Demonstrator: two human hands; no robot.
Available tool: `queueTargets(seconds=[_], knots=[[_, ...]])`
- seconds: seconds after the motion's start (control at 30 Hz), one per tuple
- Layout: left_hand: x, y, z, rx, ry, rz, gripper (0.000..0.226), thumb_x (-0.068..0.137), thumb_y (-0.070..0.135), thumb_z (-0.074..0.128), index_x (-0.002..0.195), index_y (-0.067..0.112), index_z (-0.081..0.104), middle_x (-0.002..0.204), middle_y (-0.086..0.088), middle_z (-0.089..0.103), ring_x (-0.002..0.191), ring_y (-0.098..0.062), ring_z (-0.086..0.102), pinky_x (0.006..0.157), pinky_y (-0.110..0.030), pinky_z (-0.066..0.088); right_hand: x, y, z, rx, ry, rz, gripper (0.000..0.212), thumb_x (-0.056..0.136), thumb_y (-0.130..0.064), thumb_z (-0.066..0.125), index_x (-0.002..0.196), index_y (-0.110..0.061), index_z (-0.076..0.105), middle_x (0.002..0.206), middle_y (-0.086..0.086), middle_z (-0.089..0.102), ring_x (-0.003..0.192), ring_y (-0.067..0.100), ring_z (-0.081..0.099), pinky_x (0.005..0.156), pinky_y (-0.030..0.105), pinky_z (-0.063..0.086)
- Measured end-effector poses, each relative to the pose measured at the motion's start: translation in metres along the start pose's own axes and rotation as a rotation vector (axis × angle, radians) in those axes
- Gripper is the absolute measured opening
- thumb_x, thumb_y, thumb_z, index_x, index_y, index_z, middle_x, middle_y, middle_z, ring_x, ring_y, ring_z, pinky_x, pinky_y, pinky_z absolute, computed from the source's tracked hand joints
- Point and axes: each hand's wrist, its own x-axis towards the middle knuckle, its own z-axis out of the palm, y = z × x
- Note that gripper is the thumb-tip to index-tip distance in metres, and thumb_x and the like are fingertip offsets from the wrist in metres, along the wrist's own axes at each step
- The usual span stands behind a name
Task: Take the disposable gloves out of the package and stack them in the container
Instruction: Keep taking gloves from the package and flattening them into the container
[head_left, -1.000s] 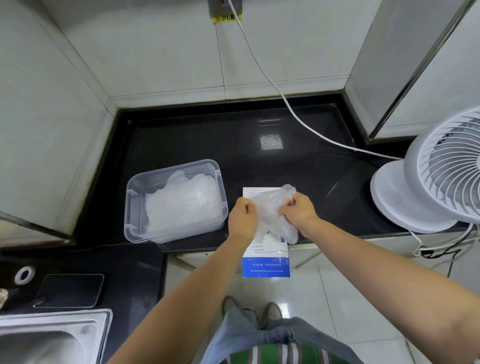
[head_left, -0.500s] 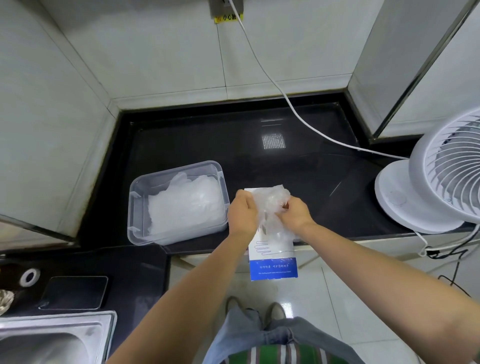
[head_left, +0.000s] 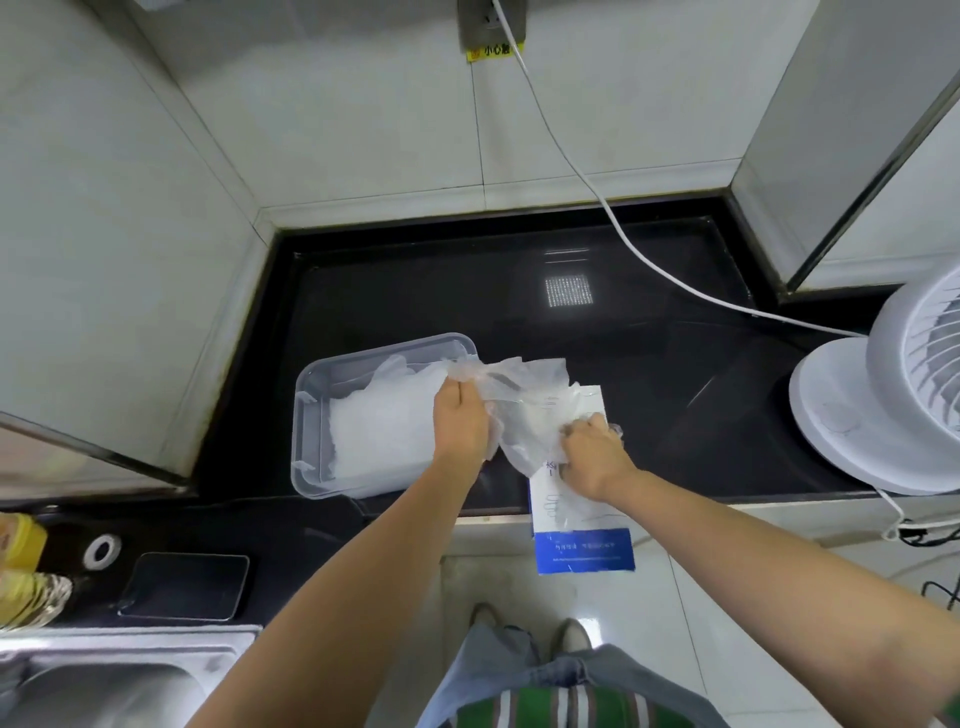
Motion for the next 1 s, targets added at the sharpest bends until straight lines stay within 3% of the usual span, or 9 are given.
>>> queueTargets(seconds=[0.1,0.3,0.47,0.53,0.6,0.73,0.83,0.9,1.0], knots=[[0.012,-0.003,-0.016,-0.167,0.02,-0.151,0.025,0.104,0.017,0.035,0.089,0.007,0.052,0.074,-0.005,0.049,0.067,-0.018,0.047,0.054,-0.02,0.041,0.0,0.003,-0.013,0.31,0.105,0.038,0.031,0.087,-0.033,0.065,0.107,-0.011,0.06,0.119,0.005,0.045,0.104,0.025,0.056,0.092,0.035,0.047],[0.028,-0.002,-0.038,-0.322,-0.09,-0.201,0.027,0.103,0.01,0.037,0.085,0.028,0.049,0.086,0.007,0.05,0.073,-0.007,0.049,0.06,-0.02,0.048,0.003,-0.002,-0.049,0.436,0.536,0.027,0.023,0.094,-0.035,0.053,0.096,-0.015,0.065,0.103,0.0,0.056,0.097,0.02,0.052,0.086,0.034,0.041],[0.032,0.004,-0.046,-0.425,-0.144,-0.244,0.029,0.103,0.014,0.039,0.127,0.007,0.053,0.1,-0.002,0.058,0.083,-0.012,0.055,0.076,-0.029,0.046,-0.001,-0.037,-0.077,1.008,0.311,-0.022,0.029,0.096,-0.042,0.056,0.101,-0.014,0.063,0.105,-0.001,0.06,0.095,0.013,0.057,0.083,0.022,0.044],[0.033,0.002,-0.052,-0.298,-0.219,-0.156,0.024,0.102,0.016,0.045,0.121,0.008,0.058,0.105,-0.006,0.062,0.092,-0.021,0.06,0.086,-0.036,0.05,0.002,-0.048,-0.086,1.131,0.163,-0.071,0.03,0.093,-0.037,0.064,0.108,-0.011,0.065,0.101,-0.002,0.066,0.093,0.011,0.062,0.082,0.022,0.047],[0.034,0.001,-0.058,-0.248,-0.289,-0.152,0.019,0.101,0.017,0.046,0.111,0.011,0.062,0.096,-0.005,0.066,0.09,-0.019,0.061,0.08,-0.029,0.052,0.008,-0.053,-0.089,1.175,0.064,-0.061,0.029,0.087,-0.032,0.072,0.107,-0.011,0.07,0.101,0.004,0.073,0.096,0.016,0.069,0.086,0.03,0.053],[0.036,0.003,-0.075,-0.471,-0.253,-0.318,0.043,0.102,0.047,0.037,0.118,0.014,0.06,0.097,-0.005,0.067,0.076,-0.016,0.062,0.062,-0.026,0.053,0.02,-0.067,-0.093,1.3,0.175,0.077,0.025,0.088,-0.018,0.071,0.096,0.005,0.069,0.087,0.022,0.07,0.08,0.022,0.065,0.083,0.04,0.053],[0.039,0.005,-0.086,-0.735,-0.194,-0.425,0.079,0.083,0.076,0.04,0.126,0.011,0.053,0.114,-0.014,0.067,0.09,-0.026,0.069,0.076,-0.036,0.057,0.03,-0.075,-0.092,1.497,0.311,0.257,0.014,0.092,-0.015,0.065,0.084,-0.004,0.068,0.075,0.008,0.067,0.073,0.019,0.063,0.079,0.036,0.054],[0.037,0.006,-0.091,-0.669,-0.263,-0.449,0.094,0.07,0.082,0.048,0.13,0.009,0.05,0.122,-0.016,0.065,0.103,-0.03,0.067,0.091,-0.042,0.054,0.035,-0.081,-0.088,1.577,0.33,0.329,0.012,0.093,-0.017,0.064,0.086,-0.009,0.068,0.082,0.008,0.072,0.076,0.02,0.067,0.082,0.036,0.057],[0.028,0.01,-0.084,-0.462,-0.456,-0.396,0.077,0.077,0.072,0.052,0.127,0.013,0.057,0.121,-0.009,0.067,0.111,-0.024,0.064,0.101,-0.04,0.048,0.031,-0.096,-0.084,1.583,0.345,0.298,0.013,0.093,-0.013,0.062,0.08,-0.012,0.064,0.087,0.013,0.071,0.073,0.022,0.064,0.084,0.042,0.055]])
